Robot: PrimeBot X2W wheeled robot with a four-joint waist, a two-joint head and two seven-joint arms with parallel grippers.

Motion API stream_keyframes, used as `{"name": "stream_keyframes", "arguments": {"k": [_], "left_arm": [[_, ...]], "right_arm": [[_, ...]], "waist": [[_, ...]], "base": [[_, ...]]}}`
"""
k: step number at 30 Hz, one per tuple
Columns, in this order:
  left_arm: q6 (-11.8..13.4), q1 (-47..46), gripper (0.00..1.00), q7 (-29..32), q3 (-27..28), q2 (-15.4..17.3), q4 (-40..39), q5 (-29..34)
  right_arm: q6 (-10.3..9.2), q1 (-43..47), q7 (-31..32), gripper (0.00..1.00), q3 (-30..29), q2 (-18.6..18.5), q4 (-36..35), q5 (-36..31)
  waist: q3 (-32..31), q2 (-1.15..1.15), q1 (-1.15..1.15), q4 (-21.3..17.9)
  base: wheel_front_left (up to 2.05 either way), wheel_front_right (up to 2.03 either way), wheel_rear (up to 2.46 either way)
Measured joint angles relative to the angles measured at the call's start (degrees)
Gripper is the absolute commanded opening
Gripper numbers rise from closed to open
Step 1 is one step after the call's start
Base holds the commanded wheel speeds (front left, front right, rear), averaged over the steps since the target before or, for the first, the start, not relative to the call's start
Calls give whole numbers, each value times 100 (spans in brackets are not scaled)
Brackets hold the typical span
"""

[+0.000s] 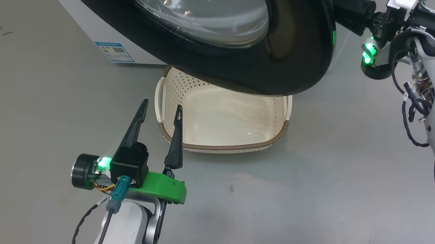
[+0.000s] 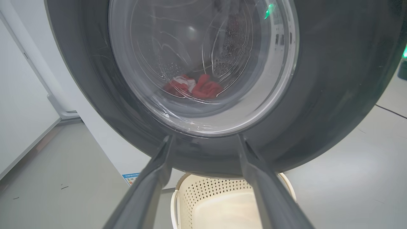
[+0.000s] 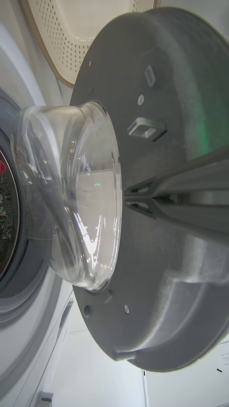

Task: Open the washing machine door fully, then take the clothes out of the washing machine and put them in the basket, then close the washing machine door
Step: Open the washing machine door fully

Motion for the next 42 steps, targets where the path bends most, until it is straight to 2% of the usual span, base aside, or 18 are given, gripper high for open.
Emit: {"name": "stream_keyframes", "arguments": {"k": [11,22,37,42], "left_arm": [[0,187,100,0,135,3,90,9],[0,435,100,1,200,9,196,55],[0,643,100,1,298,14,245,60],[-1,744,100,1,303,16,270,60]], "right_arm": [[92,424,162,0,198,281,9,51],[101,968,302,0,490,448,-11,89],[147,1505,319,0,855,499,-244,336],[147,1756,318,0,1189,498,-416,698]], "waist": [[-347,0,0,35],[-704,0,0,116],[-1029,0,0,410],[-1148,0,0,528]], "base": [[0,0,0],[0,0,0],[0,0,0],[0,0,0]]}}
